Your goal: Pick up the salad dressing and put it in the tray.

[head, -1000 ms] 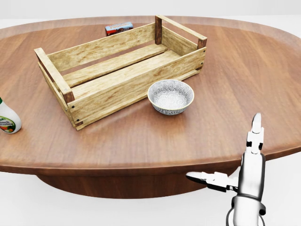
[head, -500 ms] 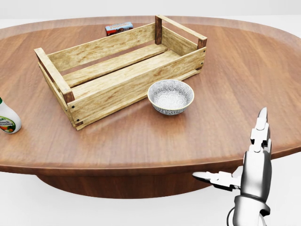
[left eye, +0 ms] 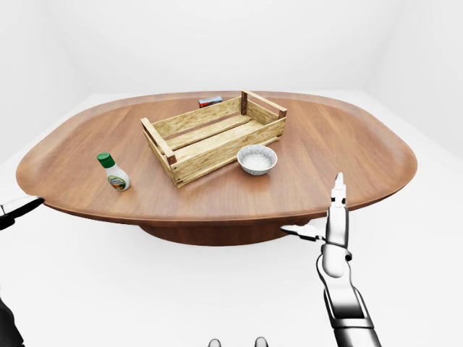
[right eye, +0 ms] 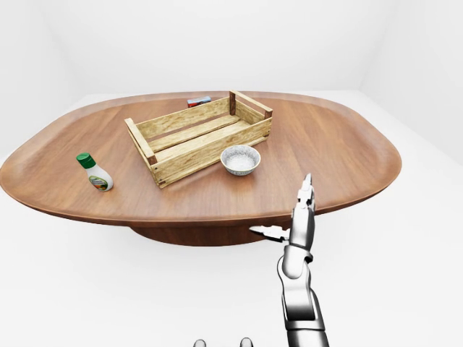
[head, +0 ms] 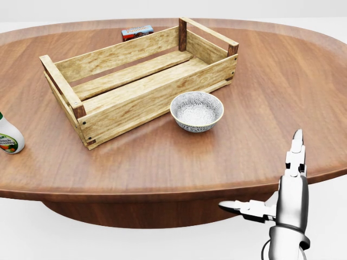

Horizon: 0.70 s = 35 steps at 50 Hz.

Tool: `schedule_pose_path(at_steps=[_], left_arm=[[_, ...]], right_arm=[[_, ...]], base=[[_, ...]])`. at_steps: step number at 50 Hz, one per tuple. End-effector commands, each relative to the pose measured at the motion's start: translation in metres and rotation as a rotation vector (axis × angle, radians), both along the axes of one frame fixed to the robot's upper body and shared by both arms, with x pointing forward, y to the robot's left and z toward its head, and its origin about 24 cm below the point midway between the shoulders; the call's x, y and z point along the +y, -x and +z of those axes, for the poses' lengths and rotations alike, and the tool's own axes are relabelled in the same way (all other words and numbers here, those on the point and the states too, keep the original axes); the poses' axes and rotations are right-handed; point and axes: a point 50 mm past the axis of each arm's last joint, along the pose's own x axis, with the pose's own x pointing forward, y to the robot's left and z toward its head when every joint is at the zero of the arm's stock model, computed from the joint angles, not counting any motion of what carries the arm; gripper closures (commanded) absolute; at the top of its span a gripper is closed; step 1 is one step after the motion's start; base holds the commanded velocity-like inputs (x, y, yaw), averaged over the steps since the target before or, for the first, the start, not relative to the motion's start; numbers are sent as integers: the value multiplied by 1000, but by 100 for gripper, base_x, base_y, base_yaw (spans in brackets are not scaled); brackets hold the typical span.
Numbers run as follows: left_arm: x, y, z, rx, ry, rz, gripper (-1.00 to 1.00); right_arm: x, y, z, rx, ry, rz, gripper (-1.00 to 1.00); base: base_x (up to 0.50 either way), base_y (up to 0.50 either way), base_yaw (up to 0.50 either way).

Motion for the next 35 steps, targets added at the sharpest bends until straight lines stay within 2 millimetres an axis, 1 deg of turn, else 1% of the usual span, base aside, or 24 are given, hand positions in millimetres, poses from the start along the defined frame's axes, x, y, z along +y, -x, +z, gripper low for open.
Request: schedule_pose_path(at_steps=[1, 5, 10, 14, 19, 28, 35], left_arm=[[-2, -2, -2, 8, -1, -12, -100], [-2, -2, -1, 3, -3, -12, -100], [-2, -2, 0, 0, -6, -12, -100], [-3, -2, 2, -6, -10, -13, -100], [-5, -1, 4, -16, -17, -14, -100], [-6, 1, 7, -30, -24, -15, -100], [-7, -1, 5, -21, -23, -19, -100]], right_arm=[[2, 0, -2, 27, -17, 31, -100], [0, 0, 0, 27, 23, 11, -100], [-5, 4, 4, 23, 138, -104, -100], [-7, 7, 9, -21, 186, -183, -100], [-6, 7, 12, -32, 215, -185, -100], [-6, 8, 12, -32, 200, -185, -100], [-6, 8, 12, -33, 195, -183, -100]], base=[[0, 0, 0], [0, 0, 0], [0, 0, 0], [0, 0, 0], [0, 0, 0], [0, 0, 0], [0, 0, 0]])
